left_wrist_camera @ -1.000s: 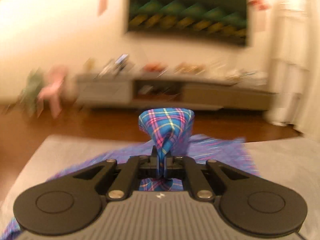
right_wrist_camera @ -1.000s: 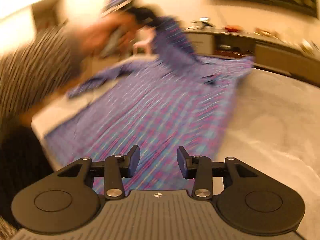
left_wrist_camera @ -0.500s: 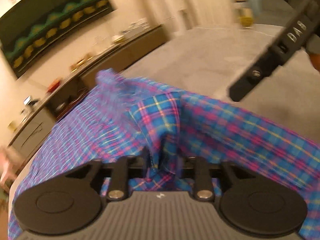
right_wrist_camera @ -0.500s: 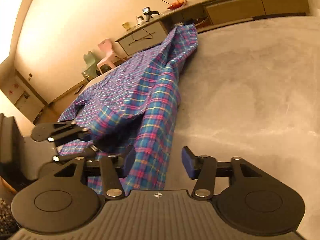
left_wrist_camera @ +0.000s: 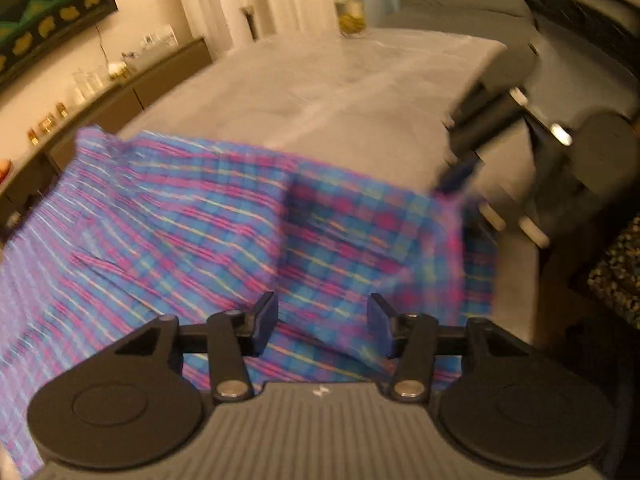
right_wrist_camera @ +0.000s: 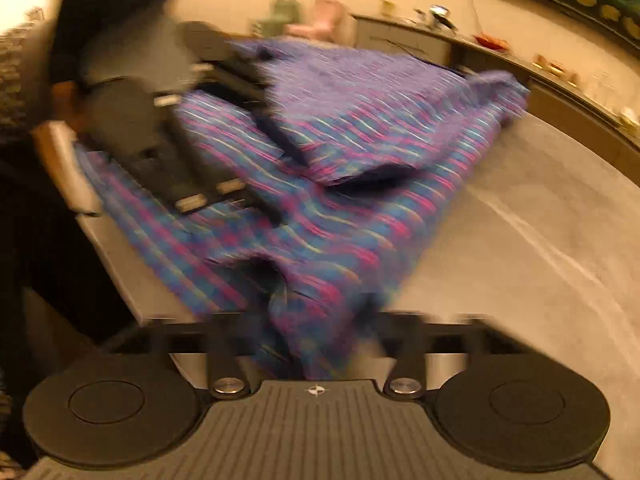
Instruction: Fold clothes
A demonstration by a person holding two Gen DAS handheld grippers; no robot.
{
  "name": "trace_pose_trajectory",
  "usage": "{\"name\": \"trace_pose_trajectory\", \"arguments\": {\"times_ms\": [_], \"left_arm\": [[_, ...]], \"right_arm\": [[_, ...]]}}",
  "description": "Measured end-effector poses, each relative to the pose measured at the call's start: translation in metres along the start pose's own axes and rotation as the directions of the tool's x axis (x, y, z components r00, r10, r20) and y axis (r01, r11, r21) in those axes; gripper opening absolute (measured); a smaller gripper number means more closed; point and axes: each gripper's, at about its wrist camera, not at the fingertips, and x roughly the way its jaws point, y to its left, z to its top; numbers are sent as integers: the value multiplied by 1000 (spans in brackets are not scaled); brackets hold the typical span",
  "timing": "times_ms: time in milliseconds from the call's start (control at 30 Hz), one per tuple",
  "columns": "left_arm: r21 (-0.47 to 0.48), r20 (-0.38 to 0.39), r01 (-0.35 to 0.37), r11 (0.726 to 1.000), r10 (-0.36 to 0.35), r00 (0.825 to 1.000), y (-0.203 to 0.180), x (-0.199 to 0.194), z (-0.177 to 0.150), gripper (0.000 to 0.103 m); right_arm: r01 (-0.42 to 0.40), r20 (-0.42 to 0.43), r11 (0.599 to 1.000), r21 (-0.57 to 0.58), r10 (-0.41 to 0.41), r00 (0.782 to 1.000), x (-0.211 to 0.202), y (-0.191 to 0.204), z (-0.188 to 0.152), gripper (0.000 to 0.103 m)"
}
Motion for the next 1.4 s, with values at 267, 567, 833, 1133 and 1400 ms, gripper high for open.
{"name": "trace_pose_trajectory", "arguments": {"times_ms": [267, 567, 833, 1133, 1400], "left_arm": [[32, 49, 49, 998, -50, 998, -31, 2, 5, 47], [-15, 96, -60, 998, 61, 993, -4, -27, -10, 50], [-42, -24, -126, 991, 125, 992, 4, -16, -50, 49], [-69, 12, -175, 982, 176, 984, 15, -38, -53, 49], [-255, -33, -389, 885, 394, 919, 87, -71, -78, 54]], "right_arm": [[174, -81, 982, 68, -169, 982, -22, -30, -24, 15], [159, 77, 980, 119, -168, 983, -84, -50, 15, 40], [156, 14, 988, -20, -155, 988, -14, -16, 42, 45], [334, -50, 933, 137, -330, 943, -36, -66, 1, 44], [49, 74, 999, 20, -50, 996, 51, -41, 112, 53]]}}
